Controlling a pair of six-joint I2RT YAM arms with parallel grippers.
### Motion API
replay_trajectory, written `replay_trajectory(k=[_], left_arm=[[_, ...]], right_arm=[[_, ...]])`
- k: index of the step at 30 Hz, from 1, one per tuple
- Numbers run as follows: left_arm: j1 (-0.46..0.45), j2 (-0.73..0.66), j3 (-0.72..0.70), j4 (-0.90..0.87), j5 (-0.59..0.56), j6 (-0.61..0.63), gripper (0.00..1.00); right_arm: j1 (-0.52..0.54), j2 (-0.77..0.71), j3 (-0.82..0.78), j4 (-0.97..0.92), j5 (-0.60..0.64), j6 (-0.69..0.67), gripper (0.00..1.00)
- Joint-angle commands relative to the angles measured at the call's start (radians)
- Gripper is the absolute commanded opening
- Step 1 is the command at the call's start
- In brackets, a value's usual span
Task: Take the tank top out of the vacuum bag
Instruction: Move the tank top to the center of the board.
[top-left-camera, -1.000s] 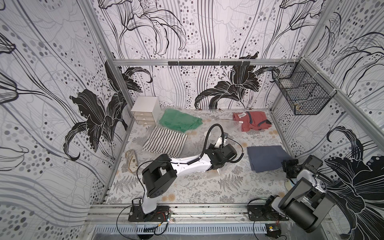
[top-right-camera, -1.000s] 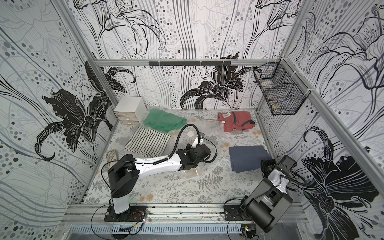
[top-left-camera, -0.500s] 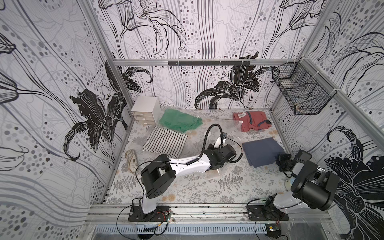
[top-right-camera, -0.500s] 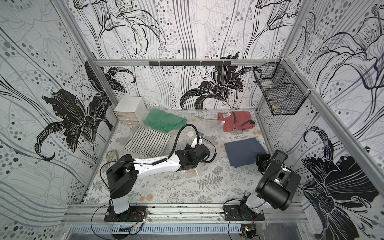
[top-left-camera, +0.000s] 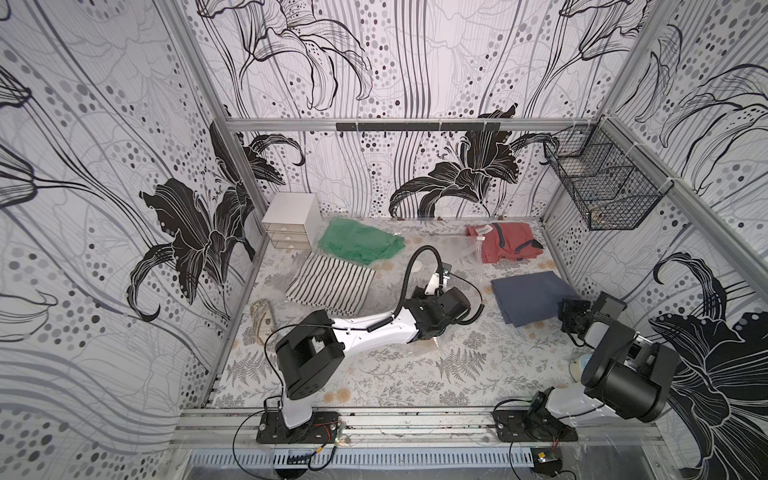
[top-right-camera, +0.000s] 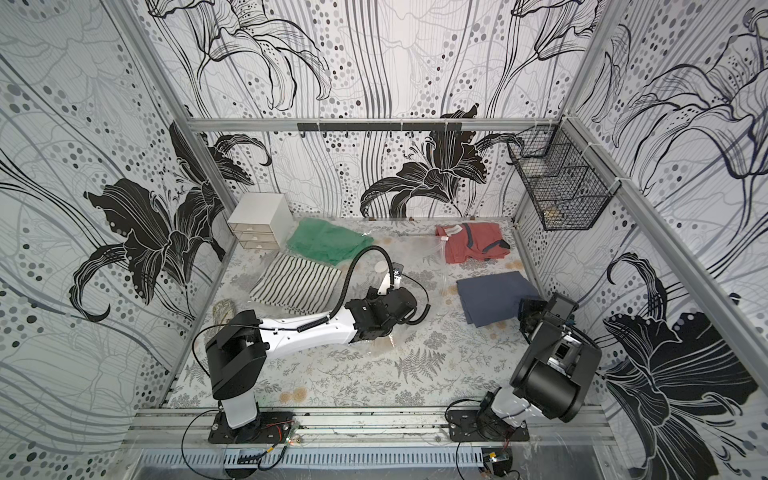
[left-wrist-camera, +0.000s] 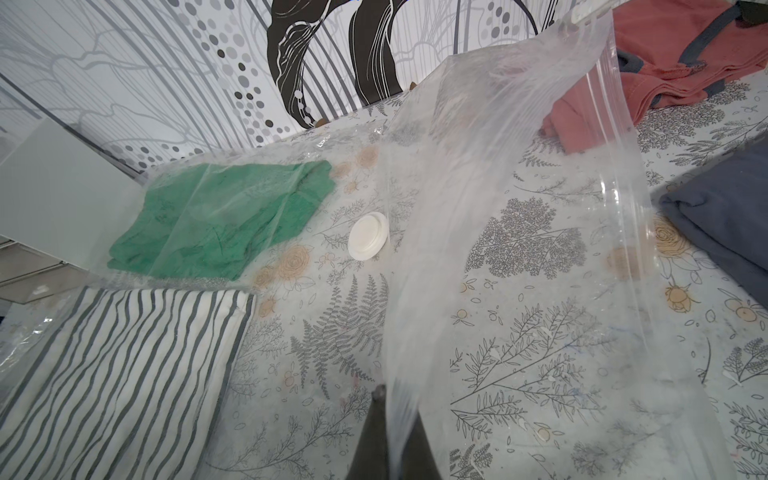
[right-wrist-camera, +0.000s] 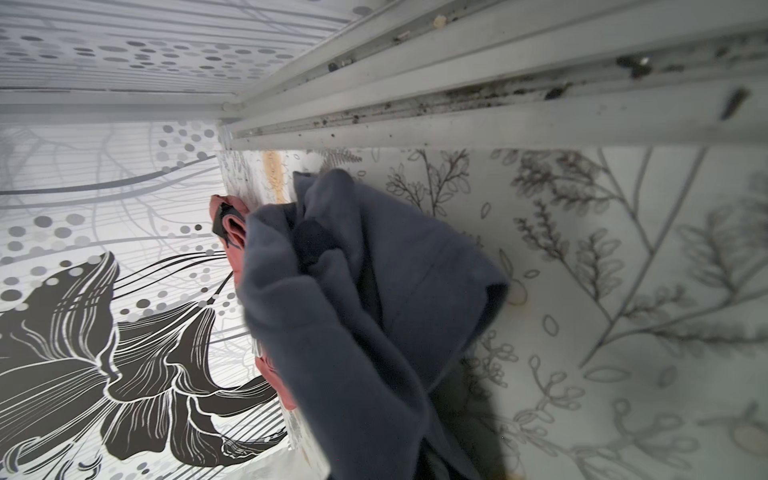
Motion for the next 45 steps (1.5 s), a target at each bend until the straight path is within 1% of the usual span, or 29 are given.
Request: replay_trajectory(k=[1, 4, 8, 12, 18, 24, 29, 33, 35, 39, 45], left_arm=[[-0.001, -0.011, 0.002, 0.024, -0.026, -0.006, 0.00], [-0.001, -0.011, 0.001, 0.034, -0.020, -0.002, 0.00], [-0.002, -0.009, 0.003, 0.034, -0.020, 0.004, 0.00], [-0.004, -0.015, -0.005, 0.041, -0.025, 0.006, 0.00], [-0.003, 0.000, 0.013, 0.037, -0.019, 0.018, 0.00], [-0.003, -0.006, 0.010, 0.038, -0.023, 0.018, 0.00], [-0.004, -0.002, 0.012, 0.038, -0.023, 0.016, 0.00], [-0.005, 0.001, 0.015, 0.037, -0.022, 0.016, 0.00], [-0.007, 0.002, 0.016, 0.035, -0.025, 0.015, 0.00], [-0.008, -0.002, 0.018, 0.020, -0.033, 0.009, 0.00], [-0.010, 0.004, 0.026, 0.022, -0.030, 0.010, 0.00]], right_arm=[[0.014, -0.040, -0.003, -0.015, 0.002, 0.010, 0.00], [0.067, -0.052, 0.017, -0.077, 0.010, -0.030, 0.00], [0.091, -0.013, 0.004, -0.059, -0.021, -0.014, 0.00], [0.108, -0.031, -0.036, -0.016, 0.019, 0.022, 0.00], [0.110, 0.004, 0.035, -0.046, 0.011, -0.019, 0.00], [0.111, 0.110, 0.112, -0.059, -0.054, -0.067, 0.00], [0.117, 0.161, 0.113, -0.023, -0.051, -0.052, 0.00], [0.136, 0.188, 0.113, 0.022, -0.042, -0.011, 0.00], [0.143, 0.227, 0.116, 0.043, -0.037, 0.003, 0.00], [0.146, 0.248, 0.138, 0.031, -0.026, -0.011, 0.00], [0.165, 0.285, 0.132, 0.067, -0.043, 0.023, 0.00]])
